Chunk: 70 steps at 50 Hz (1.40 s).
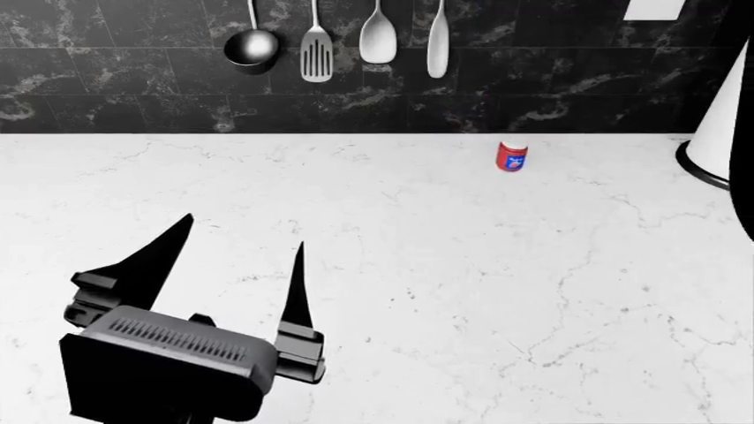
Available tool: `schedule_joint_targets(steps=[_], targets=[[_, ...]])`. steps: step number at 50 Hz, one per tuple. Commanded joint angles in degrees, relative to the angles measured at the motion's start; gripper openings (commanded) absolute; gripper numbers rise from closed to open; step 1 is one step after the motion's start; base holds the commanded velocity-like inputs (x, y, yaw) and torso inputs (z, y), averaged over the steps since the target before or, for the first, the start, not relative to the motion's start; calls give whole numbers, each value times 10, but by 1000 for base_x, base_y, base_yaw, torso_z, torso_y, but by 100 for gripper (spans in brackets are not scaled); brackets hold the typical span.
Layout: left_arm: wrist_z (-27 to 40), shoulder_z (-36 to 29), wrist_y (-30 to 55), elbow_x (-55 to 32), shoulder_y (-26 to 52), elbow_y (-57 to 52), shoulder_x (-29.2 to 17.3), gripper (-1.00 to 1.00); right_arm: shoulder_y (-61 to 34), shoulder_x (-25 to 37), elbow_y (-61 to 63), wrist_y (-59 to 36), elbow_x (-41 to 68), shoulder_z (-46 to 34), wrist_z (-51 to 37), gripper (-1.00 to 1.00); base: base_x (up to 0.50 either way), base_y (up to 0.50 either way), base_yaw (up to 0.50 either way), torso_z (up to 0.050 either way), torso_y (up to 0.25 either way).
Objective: Pick the cans from the counter and place them in their designated side in the cabinet.
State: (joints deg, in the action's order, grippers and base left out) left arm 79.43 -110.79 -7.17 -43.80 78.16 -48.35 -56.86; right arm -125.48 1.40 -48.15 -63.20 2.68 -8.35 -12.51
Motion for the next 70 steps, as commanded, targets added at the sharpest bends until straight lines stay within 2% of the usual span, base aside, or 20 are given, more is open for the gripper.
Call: schedule_joint_targets(steps=[1, 11, 21, 23, 26, 28, 34, 41, 47, 59, 67, 70], targets=[[13, 2, 15, 6, 1, -24, -7, 100, 47, 4, 159, -75, 14, -36, -33, 100, 0, 0, 0, 0, 0], [26, 4, 34, 6, 4, -46, -7, 100, 77, 19, 288, -153, 22, -38, -47, 100, 0, 0, 0, 0, 0], [33, 7, 50, 1, 4, -57, 2, 100, 107, 24, 428, -268, 81, 7, -63, 100, 0, 0, 0, 0, 0], [34, 8, 52, 0, 5, -59, 3, 100, 104, 52, 435, -268, 217, 9, -163, 100, 0, 0, 0, 0, 0], [36, 9, 57, -2, 5, -62, 4, 100, 104, 108, 451, -268, 475, 16, -382, 100, 0, 0, 0, 0, 0], [37, 10, 59, -3, 5, -63, 6, 100, 108, 126, 461, -267, 612, 20, -460, 100, 0, 0, 0, 0, 0], [40, 11, 64, -4, 2, -63, 11, 100, 126, 164, 498, -262, 858, 28, -646, 100, 0, 0, 0, 0, 0], [45, 15, 71, -5, 1, -66, 16, 100, 158, 192, 550, -226, 1023, 20, -761, 100, 0, 0, 0, 0, 0], [44, 20, 68, -6, 1, -64, 9, 100, 190, 277, 655, -85, 1114, -74, -771, 100, 0, 0, 0, 0, 0], [48, 28, 70, -4, -3, -62, 9, 100, 343, 429, 913, 118, 1189, -92, -770, 100, 0, 0, 0, 0, 0], [49, 33, 74, 2, -2, -70, 1, 100, 543, 499, 1078, 188, 1166, 2, -750, 100, 0, 0, 0, 0, 0], [52, 33, 79, 7, -2, -77, -1, 100, 609, 438, 1081, 89, 1216, 121, -774, 100, 0, 0, 0, 0, 0]])
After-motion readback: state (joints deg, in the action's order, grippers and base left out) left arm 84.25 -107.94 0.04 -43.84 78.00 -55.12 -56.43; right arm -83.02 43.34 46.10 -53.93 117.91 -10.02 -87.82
